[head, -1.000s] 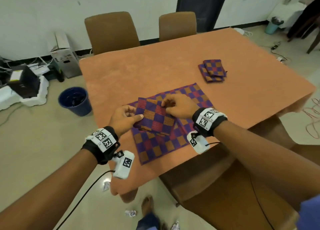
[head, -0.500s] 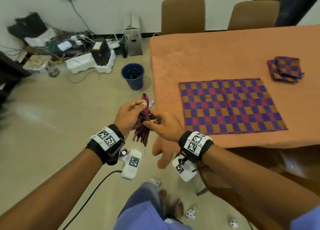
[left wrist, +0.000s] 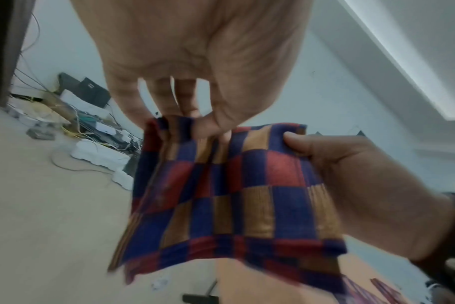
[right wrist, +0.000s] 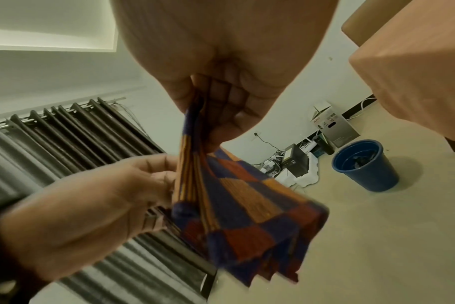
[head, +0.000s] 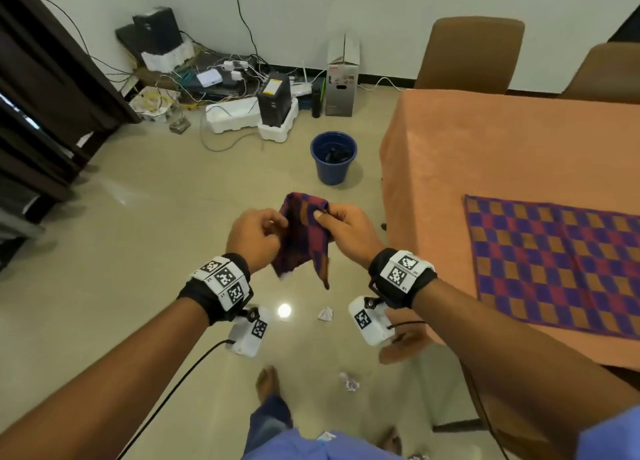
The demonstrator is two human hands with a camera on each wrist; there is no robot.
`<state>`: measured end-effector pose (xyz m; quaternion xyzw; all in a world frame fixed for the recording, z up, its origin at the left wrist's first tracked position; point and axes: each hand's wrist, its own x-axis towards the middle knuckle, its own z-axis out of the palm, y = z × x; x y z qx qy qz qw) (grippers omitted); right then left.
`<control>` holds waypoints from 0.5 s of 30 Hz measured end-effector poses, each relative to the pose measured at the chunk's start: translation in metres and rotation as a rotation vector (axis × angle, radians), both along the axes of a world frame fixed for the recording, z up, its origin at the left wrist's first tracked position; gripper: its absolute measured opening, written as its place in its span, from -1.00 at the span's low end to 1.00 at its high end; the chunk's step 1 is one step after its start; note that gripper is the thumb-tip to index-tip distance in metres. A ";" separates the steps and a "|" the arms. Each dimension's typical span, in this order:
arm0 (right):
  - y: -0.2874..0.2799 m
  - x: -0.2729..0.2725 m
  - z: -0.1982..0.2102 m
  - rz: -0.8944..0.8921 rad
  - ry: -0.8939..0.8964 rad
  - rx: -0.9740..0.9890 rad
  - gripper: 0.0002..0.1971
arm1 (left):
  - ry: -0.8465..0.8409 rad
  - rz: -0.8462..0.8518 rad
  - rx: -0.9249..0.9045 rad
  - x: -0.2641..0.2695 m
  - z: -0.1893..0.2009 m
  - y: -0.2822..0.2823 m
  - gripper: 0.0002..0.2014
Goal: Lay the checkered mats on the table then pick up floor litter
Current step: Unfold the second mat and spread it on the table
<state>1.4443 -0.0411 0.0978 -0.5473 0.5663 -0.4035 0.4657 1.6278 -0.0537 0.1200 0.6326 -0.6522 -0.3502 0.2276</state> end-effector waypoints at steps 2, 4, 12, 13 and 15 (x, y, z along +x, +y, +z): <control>-0.028 0.026 0.002 -0.048 0.006 -0.001 -0.74 | -0.139 0.070 -0.072 0.042 -0.005 -0.021 -0.73; -0.056 0.056 0.001 -0.044 0.005 0.010 -0.75 | -0.177 0.067 -0.118 0.080 -0.007 -0.042 -0.76; -0.119 0.161 0.003 0.094 0.076 0.017 -0.66 | 0.289 -0.144 0.112 0.135 -0.007 -0.099 -0.52; -0.126 0.167 0.000 0.113 0.079 0.024 -0.62 | 0.302 -0.128 0.102 0.137 -0.008 -0.105 -0.52; -0.142 0.175 -0.002 0.141 0.056 0.053 -0.58 | 0.313 -0.098 0.081 0.142 -0.010 -0.119 -0.51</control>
